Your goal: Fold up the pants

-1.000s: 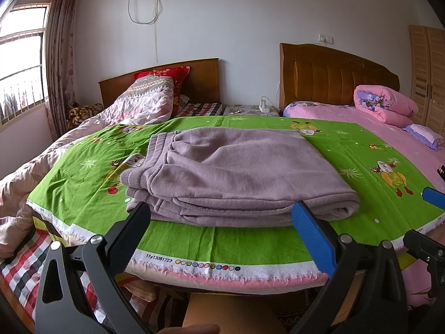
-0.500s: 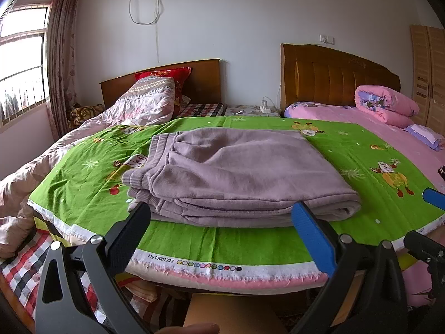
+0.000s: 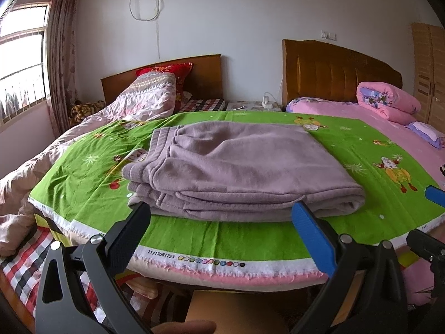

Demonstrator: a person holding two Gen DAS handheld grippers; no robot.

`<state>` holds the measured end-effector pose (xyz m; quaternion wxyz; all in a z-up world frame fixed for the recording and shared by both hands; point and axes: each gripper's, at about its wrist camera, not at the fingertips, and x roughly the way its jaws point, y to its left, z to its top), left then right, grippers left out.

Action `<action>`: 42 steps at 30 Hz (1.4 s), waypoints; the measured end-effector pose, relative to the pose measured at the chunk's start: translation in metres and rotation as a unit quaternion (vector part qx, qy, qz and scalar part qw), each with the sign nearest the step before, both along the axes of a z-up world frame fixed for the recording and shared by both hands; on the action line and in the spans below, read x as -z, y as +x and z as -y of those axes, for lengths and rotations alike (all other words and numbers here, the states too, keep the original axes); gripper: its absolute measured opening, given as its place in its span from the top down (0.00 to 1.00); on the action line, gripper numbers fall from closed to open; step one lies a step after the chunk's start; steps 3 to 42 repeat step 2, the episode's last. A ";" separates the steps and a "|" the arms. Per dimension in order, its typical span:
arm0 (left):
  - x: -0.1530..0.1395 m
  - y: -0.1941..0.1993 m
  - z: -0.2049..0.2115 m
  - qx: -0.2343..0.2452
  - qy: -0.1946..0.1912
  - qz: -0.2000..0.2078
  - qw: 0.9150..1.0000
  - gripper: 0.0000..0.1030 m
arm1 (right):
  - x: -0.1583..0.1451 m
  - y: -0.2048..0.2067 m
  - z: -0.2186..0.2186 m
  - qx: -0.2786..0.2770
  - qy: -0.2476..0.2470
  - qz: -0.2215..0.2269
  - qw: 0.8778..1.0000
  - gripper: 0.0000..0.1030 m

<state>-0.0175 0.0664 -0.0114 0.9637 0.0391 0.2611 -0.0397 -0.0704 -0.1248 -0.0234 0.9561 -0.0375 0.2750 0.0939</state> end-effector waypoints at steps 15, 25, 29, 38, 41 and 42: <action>0.003 0.001 -0.003 -0.004 -0.001 -0.004 1.000 0.01 | 0.002 0.001 0.000 -0.002 -0.003 -0.004 1.000 0.04; 0.003 0.001 -0.003 -0.004 -0.001 -0.004 1.000 0.01 | 0.002 0.001 0.000 -0.002 -0.003 -0.004 1.000 0.04; 0.003 0.001 -0.003 -0.004 -0.001 -0.004 1.000 0.01 | 0.002 0.001 0.000 -0.002 -0.003 -0.004 1.000 0.04; 0.003 0.001 -0.003 -0.004 -0.001 -0.004 1.000 0.01 | 0.002 0.001 0.000 -0.002 -0.003 -0.004 1.000 0.04; 0.003 0.001 -0.003 -0.004 -0.001 -0.004 1.000 0.01 | 0.002 0.001 0.000 -0.002 -0.003 -0.004 1.000 0.04; 0.003 0.001 -0.003 -0.004 -0.001 -0.004 1.000 0.01 | 0.002 0.001 0.000 -0.002 -0.003 -0.004 1.000 0.04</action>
